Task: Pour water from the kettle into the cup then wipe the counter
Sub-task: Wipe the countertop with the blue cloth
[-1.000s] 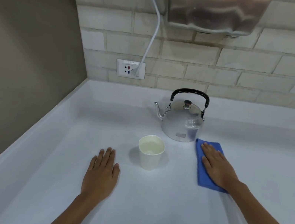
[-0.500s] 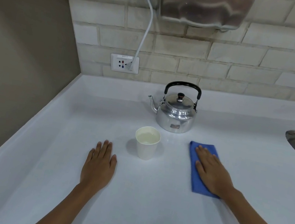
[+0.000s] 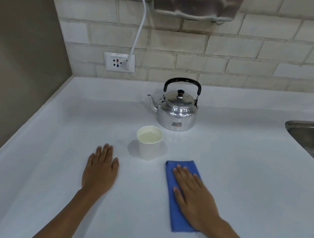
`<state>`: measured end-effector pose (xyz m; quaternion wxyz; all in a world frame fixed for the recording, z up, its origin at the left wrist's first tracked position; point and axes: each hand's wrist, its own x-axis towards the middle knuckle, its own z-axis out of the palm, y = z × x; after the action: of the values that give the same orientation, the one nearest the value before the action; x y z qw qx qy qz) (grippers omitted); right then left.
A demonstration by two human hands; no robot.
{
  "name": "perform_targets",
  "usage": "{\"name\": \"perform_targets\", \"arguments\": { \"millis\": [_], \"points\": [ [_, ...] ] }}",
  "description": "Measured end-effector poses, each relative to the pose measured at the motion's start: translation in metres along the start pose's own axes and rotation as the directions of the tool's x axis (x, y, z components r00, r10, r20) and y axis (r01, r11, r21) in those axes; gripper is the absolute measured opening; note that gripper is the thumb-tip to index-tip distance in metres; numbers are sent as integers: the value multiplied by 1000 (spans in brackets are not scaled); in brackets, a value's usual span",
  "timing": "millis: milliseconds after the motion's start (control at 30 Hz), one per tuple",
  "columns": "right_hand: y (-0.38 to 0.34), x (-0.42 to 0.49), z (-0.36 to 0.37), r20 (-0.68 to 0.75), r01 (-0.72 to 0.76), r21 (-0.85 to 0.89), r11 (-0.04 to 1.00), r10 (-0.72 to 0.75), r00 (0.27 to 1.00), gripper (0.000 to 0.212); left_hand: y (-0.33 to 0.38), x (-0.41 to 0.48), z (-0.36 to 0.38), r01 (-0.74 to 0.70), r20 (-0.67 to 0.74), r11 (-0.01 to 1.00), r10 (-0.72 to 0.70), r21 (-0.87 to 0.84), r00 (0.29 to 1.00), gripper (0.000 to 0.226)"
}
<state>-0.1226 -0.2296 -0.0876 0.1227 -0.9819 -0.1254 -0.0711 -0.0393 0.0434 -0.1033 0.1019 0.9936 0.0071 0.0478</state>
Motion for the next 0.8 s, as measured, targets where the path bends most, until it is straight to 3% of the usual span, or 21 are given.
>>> {"name": "perform_targets", "arguments": {
  "millis": [133,267,533,667,800],
  "points": [
    [38,6,-9,-23,-230,1,973,230,973,55,2,0,-1,8,16,1000,-8,-21,1000,55],
    [18,9,0,-40,-307,-39,951,305,951,57,4,0,-2,11,26,1000,-11,-10,1000,55],
    [-82,15,24,45,-94,36,995,92,995,58,8,-2,-8,21,34,1000,-20,-19,999,54],
    [-97,22,27,56,-14,83,996,10,998,57,8,-3,-13,24,50,998,-21,-62,999,54],
    [-73,29,14,-97,35,326,945,-3,995,50,9,-12,-25,40,18,976,-37,-216,999,50]
  ]
}}
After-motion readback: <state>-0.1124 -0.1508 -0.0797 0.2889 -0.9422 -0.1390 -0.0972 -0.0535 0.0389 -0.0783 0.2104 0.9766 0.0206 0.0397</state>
